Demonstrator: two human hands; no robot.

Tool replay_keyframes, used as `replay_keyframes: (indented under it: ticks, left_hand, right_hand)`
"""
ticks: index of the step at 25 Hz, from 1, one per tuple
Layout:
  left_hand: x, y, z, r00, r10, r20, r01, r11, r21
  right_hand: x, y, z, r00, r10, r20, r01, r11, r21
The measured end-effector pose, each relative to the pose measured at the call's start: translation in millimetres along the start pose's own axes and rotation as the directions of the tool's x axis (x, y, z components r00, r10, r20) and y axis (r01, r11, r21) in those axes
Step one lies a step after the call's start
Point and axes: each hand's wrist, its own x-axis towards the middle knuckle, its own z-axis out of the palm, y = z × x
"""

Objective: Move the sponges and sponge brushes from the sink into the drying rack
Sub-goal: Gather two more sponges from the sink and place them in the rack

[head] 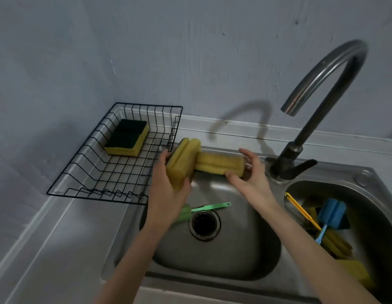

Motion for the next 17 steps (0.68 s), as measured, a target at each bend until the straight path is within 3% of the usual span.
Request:
replay_keyframes:
  ticks: [3,6,12,17]
  left_hand:
    - [-5,8,-11,0.994,-0.096,-0.044,0.088,0.983,-0.158]
    - [-10,11,-15,0.986,-0.153,-0.060,0.134,0.960,-0.244]
    - [-15,9,-23,0.986,-0.166,-0.022,0.152,0.941,-0.302]
    - [-15,8,-38,0.963,-0.268,0.035,0.260,0.884,-0.388]
  right_hand:
    - [-5,-13,9,0.998,-0.020,-0.057,0.034,0.964,0.263]
    - [-8,-24,18,0.997,-0.031,-0.075,0.056,0.930,0.362]
    - [-13,-30,33,0.998,-0.066,0.000,0.062,0.929,0.366]
    - [-11,-41,51,0.984,-0.139,0.109,0.104,0.955,0.277]
